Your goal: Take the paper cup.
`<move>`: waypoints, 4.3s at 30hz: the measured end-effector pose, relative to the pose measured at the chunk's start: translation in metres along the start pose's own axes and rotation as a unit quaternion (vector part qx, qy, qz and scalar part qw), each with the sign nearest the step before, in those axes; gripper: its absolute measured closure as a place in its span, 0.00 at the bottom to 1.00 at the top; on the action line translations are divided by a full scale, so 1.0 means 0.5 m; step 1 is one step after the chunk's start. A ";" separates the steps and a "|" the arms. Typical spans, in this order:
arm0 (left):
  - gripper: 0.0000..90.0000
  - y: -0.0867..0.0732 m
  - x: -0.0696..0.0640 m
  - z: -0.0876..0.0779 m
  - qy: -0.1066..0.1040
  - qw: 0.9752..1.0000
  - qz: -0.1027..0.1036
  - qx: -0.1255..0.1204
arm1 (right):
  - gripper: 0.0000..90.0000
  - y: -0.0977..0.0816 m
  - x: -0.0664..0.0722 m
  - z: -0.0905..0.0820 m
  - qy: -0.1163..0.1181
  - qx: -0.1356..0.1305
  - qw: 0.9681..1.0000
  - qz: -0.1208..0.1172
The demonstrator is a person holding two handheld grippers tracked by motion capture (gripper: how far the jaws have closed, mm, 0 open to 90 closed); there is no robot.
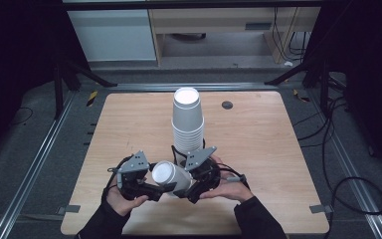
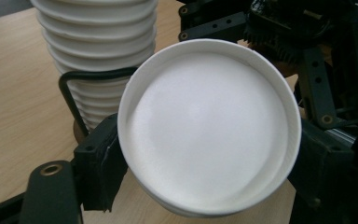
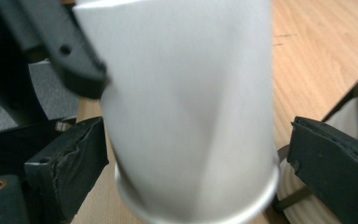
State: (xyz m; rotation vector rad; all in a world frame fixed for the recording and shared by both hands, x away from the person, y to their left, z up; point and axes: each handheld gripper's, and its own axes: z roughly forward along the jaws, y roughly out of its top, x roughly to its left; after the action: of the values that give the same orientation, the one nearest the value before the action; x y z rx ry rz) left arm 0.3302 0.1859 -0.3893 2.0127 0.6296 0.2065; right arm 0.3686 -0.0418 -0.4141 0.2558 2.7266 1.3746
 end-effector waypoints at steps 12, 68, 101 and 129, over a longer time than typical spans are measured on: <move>0.24 0.001 0.019 -0.028 0.003 0.999 -0.014 -0.029 | 0.05 -0.021 -0.003 -0.058 -0.032 -0.016 0.999 0.018; 0.25 0.024 -0.004 0.004 -0.075 0.994 0.004 -0.074 | 0.02 -0.056 0.002 -0.045 -0.001 -0.047 0.998 0.046; 0.21 0.024 -0.017 0.021 -0.080 0.994 0.014 -0.068 | 0.10 -0.054 0.003 -0.046 0.020 -0.058 0.998 0.035; 0.14 -0.006 0.019 0.043 -0.065 0.997 0.011 0.029 | 0.10 -0.010 -0.017 -0.034 -0.037 0.128 0.989 -0.058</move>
State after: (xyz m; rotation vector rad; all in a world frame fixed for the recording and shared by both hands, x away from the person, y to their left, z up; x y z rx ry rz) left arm 0.3457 0.1758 -0.4040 2.0702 0.5364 0.0713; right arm 0.3740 -0.0596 -0.4082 0.1550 2.8023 0.9677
